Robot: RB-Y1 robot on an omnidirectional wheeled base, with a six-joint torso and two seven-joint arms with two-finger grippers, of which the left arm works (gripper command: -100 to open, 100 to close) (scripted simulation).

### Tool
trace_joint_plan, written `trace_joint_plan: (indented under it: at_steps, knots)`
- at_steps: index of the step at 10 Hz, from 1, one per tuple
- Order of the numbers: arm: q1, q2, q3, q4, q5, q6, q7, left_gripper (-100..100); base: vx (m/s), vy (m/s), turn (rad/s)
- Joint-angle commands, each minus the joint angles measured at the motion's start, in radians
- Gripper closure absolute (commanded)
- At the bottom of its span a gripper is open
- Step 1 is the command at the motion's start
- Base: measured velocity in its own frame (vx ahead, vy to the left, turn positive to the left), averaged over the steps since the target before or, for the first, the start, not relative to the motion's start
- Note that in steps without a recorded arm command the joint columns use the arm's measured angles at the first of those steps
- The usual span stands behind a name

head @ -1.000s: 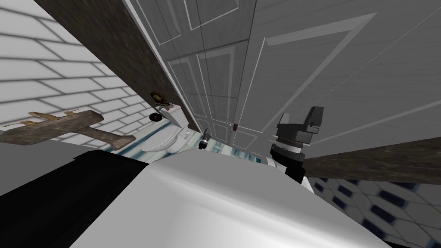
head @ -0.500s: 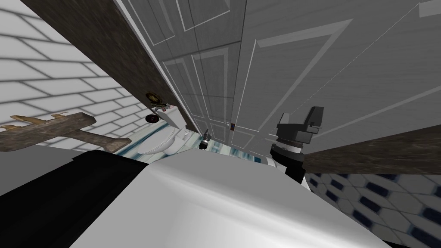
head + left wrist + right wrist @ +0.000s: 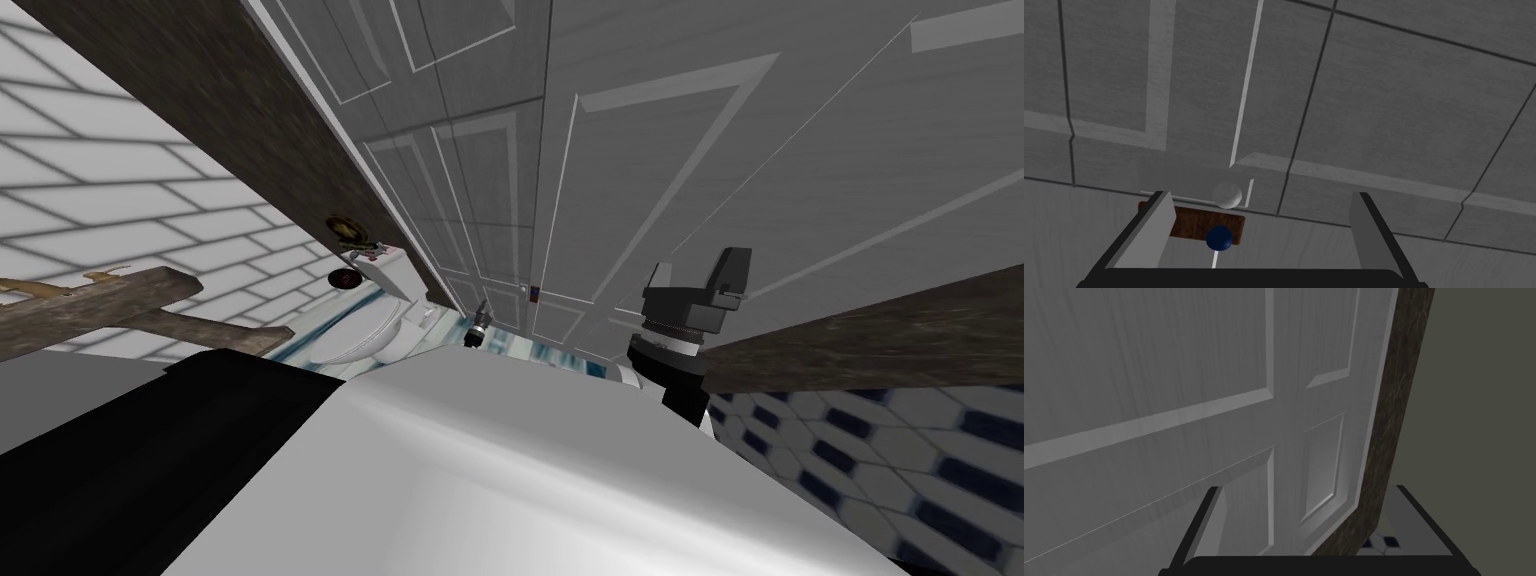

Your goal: Push the door open

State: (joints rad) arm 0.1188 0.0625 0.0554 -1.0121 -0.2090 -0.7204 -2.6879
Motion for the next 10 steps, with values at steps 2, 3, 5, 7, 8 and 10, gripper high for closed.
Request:
trace_joint_plan:
  at_steps: [2, 3, 5, 7, 8, 10]
  knots:
    - [-0.01, -0.007, 0.002, 0.026, -0.003, -0.008, -0.051, -100, 0.008, -0.052, -0.055]
    - [-0.012, -0.01, 0.002, 0.032, -0.004, -0.009, -0.066, -100, 0.006, -0.049, -0.055]
    - [-0.018, -0.016, 0.003, 0.047, -0.006, -0.013, -0.103, -100, 0.009, -0.051, -0.066]
    - [-0.024, -0.023, 0.003, 0.059, -0.008, -0.015, -0.137, -100, 0.011, -0.044, -0.047]
    - [-0.027, -0.026, 0.003, 0.066, -0.009, -0.017, -0.153, -100, 0.014, -0.046, -0.055]
    - [-0.032, -0.033, 0.003, 0.078, -0.012, -0.019, -0.186, -100, 0.013, -0.047, -0.057]
